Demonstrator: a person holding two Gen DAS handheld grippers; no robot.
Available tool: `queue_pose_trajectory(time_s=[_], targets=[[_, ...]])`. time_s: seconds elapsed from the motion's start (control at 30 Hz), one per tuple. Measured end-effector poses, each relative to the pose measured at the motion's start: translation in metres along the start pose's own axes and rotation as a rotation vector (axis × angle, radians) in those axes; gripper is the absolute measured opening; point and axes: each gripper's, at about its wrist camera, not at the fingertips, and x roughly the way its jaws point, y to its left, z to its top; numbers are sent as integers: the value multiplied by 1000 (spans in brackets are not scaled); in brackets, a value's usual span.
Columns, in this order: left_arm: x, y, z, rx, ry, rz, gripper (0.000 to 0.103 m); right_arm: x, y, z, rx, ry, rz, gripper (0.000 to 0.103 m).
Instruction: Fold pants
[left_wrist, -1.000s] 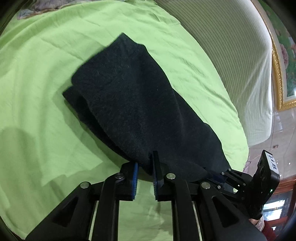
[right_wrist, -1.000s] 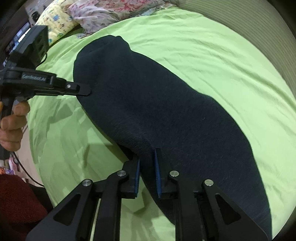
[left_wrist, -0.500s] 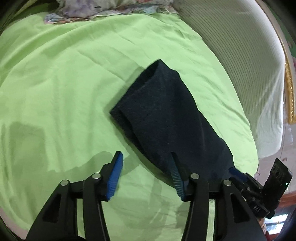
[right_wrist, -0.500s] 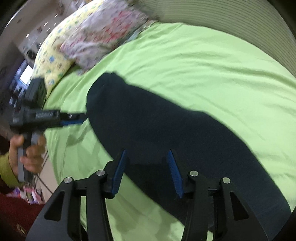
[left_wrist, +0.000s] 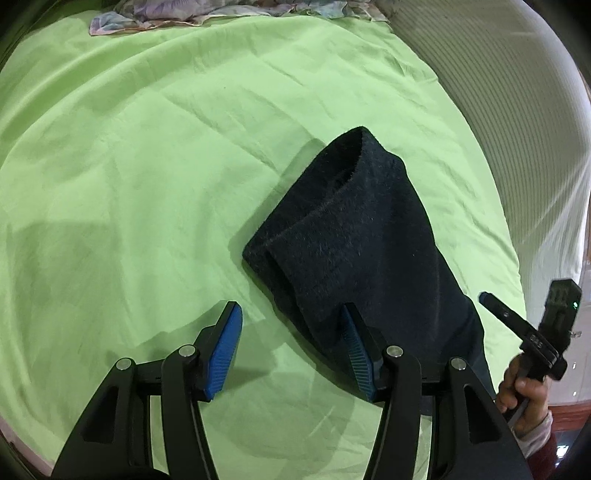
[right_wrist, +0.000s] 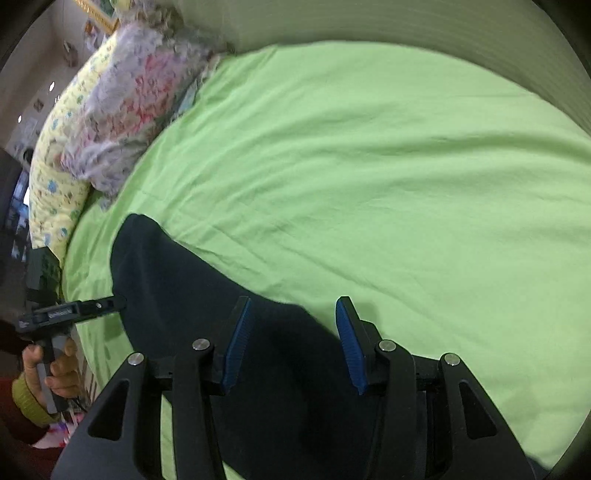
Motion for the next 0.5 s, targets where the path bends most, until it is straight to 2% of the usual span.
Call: queue_pose_trajectory(time_s=[0.17,0.23,0.27,0.4,0.5], targets=[[11,-6,7,15,-11,12,54,36,3,-4,-78,143,-18,48],[15,-10,10,25,-19,18,53,37,9,-6,-124,132,-34,38],[17,-11,12,28,-22,19,51,36,12,-6,-129,134,-21,20],[21,-17,18,30,-34,19,42,26,22,-12,-169,105,-55,13],[15,-19,18,42,-55,-20,24,4,24,-16,-155,42,-43,12]])
